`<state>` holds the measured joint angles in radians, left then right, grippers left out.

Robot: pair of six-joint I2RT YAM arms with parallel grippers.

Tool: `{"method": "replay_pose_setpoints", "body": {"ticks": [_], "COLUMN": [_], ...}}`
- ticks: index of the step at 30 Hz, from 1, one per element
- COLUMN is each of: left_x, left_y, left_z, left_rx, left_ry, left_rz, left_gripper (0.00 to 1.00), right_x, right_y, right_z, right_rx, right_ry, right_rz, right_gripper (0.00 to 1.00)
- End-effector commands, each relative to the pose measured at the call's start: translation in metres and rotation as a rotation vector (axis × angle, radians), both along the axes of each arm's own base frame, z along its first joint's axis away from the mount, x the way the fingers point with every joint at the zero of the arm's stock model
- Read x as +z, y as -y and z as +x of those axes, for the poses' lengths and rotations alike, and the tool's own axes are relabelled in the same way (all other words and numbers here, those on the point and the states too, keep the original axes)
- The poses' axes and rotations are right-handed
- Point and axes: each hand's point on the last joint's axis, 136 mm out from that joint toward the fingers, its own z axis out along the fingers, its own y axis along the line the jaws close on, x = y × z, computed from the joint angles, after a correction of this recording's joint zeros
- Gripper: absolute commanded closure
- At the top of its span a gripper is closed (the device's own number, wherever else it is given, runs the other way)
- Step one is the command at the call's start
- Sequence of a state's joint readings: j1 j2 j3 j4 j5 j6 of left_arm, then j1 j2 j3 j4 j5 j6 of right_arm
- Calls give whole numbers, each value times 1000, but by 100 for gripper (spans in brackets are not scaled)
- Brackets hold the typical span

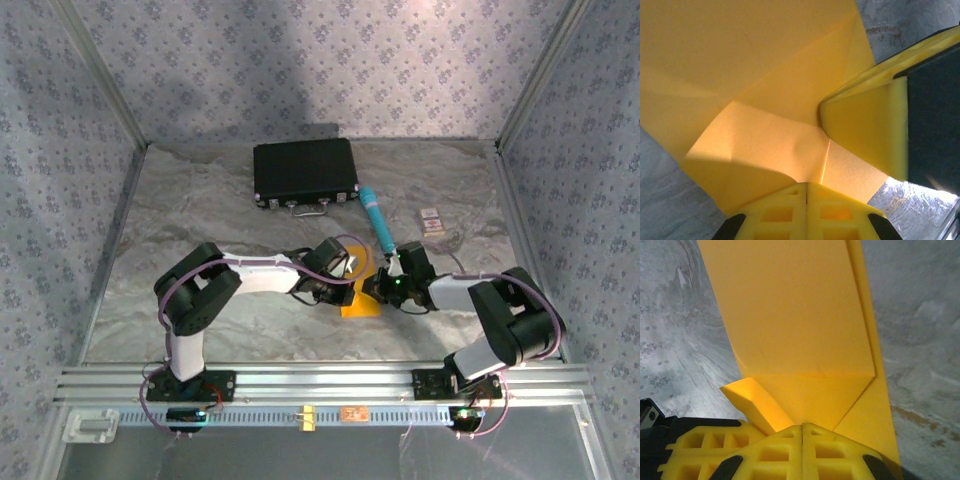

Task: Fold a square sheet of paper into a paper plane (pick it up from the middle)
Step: Fold the triangle a second time at the center of the table.

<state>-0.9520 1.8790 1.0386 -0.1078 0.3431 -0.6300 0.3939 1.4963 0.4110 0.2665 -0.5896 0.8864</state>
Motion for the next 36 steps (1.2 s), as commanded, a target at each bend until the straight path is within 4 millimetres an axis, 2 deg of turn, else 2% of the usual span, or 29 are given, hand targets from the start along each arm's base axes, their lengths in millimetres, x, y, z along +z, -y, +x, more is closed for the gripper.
{"method": "replay_pose_setpoints", "body": {"ticks": [1, 9, 12, 15, 20, 25, 31, 36], "left_x": [-34, -36, -36, -35, -34, -30, -8, 30], "left_y": [-38, -39, -42, -42, -42, -42, -21, 5], "left_z": [-14, -14, -13, -12, -12, -11, -8, 6], "left_rx": [27, 28, 33, 36, 37, 33, 1, 16], "left_ry": [-48, -47, -43, -38, -36, -32, -30, -7], "left_rz": [176, 186, 192, 191, 189, 181, 92, -16], "left_gripper": [100, 100, 100, 100, 100, 100, 100, 97], "right_x": [-14, -4, 13, 22, 14, -14, -19, -22], "right_y": [21, 45, 39, 26, 6, 28, 28, 31], "right_z": [5, 37, 42, 37, 26, 23, 18, 15], "right_rx": [-67, -171, -156, -112, -52, -116, -112, -120], "right_ry": [-31, 5, 58, 84, 52, -18, -41, -45], "right_rz": [-55, -25, 9, 14, 0, -36, -31, -50], "right_gripper": [100, 100, 100, 100, 100, 100, 100, 100]}}
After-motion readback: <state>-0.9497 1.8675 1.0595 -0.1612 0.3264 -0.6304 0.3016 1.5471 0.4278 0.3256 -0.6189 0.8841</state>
